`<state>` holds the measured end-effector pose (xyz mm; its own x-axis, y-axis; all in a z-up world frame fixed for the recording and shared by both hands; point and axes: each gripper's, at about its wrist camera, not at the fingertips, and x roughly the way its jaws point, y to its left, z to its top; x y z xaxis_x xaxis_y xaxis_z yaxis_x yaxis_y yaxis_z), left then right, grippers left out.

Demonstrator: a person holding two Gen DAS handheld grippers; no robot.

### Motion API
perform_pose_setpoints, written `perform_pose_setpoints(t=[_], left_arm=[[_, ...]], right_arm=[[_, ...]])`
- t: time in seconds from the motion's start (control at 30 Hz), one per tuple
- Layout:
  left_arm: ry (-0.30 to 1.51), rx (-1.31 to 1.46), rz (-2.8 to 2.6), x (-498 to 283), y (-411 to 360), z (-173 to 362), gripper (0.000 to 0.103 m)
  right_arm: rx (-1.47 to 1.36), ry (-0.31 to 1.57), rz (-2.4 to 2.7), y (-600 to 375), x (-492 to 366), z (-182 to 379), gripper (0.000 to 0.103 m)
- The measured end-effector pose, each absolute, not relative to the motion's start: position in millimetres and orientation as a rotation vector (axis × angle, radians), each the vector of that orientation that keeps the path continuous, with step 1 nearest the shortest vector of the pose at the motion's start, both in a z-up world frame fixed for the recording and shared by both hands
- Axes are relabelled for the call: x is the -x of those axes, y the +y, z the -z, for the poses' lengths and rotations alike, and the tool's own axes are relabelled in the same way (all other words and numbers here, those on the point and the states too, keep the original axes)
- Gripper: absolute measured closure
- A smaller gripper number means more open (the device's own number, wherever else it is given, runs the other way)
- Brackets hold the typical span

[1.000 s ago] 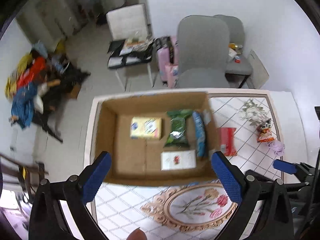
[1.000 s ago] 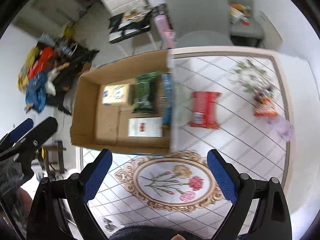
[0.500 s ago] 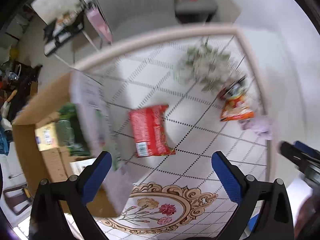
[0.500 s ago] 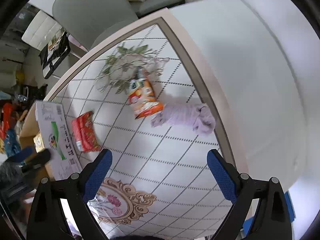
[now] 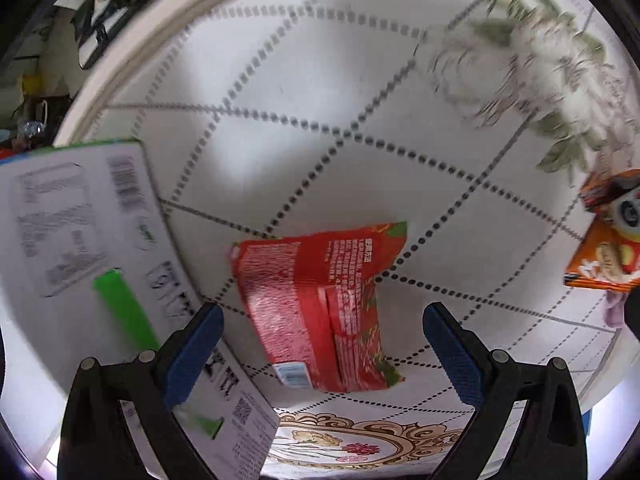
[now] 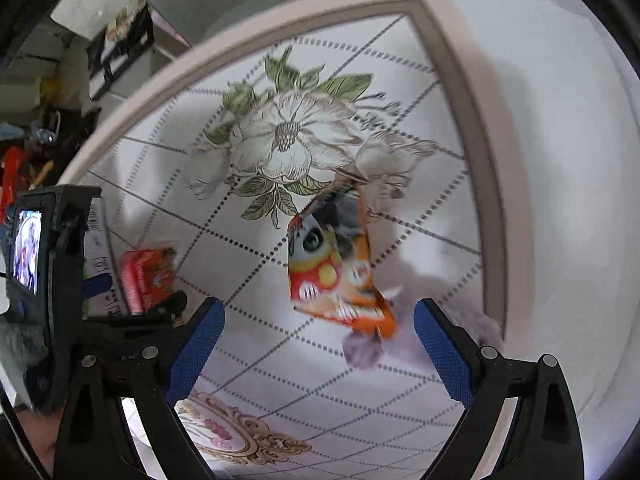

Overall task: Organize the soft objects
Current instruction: 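Grasp the red snack packet with the left tool while the right tool grasps the panda snack bag, then carry both snack bags into the cardboard box and open both tools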

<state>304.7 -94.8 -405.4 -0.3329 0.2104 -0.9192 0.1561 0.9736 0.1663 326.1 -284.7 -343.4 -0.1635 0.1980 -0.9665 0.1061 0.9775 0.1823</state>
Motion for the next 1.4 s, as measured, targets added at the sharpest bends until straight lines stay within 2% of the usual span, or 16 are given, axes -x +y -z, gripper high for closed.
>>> perform_pose_setpoints(t=[0.07, 0.13, 0.2, 0.23, 0.3, 0.33, 0.37, 0.5, 0.53, 0.83, 1.13, 1.3, 1.4], left_arm=[[1.916, -0.217, -0.063, -303, -93, 410, 0.003], [1.91, -0.165, -0.054, -304, -92, 409, 0.01], [1.916, -0.119, -0.04, -303, -91, 407, 0.025], [1.916, -0.099, -0.03, -302, -92, 405, 0.029], [1.917, -0.077, -0.006, -300, -97, 403, 0.053], [1.922, -0.062, -0.003, -299, -100, 401, 0.055], [1.92, -0.073, -0.013, -299, -104, 400, 0.055], [1.896, -0.087, -0.032, -296, -114, 397, 0.057], [1.894, -0.079, -0.036, -297, -114, 395, 0.057], [1.819, 0.04, 0.013, -277, -92, 349, 0.059], [1.592, 0.199, 0.166, -236, -72, 226, 0.059], [1.479, 0.203, 0.194, -231, -30, 158, 0.059], [1.442, 0.208, 0.18, -233, 0, 135, 0.059]], right_arm=[[-0.228, 1.757, -0.077, -282, -329, 355, 0.006], [-0.233, 1.768, -0.074, -282, -331, 363, 0.006], [-0.243, 1.778, -0.066, -284, -333, 370, 0.006], [-0.247, 1.786, -0.063, -284, -334, 373, 0.007], [-0.259, 1.799, -0.056, -286, -335, 381, 0.009], [-0.264, 1.804, -0.052, -287, -335, 385, 0.014], [-0.266, 1.808, -0.043, -288, -336, 388, 0.019], [-0.219, 1.798, -0.003, -286, -338, 387, 0.054], [-0.219, 1.796, 0.001, -286, -338, 387, 0.055], [-0.306, 1.75, -0.051, -299, -310, 357, 0.059], [-0.348, 1.618, -0.185, -273, -266, 261, 0.059], [-0.334, 1.554, -0.282, -232, -249, 202, 0.059], [-0.319, 1.525, -0.353, -188, -240, 175, 0.059]])
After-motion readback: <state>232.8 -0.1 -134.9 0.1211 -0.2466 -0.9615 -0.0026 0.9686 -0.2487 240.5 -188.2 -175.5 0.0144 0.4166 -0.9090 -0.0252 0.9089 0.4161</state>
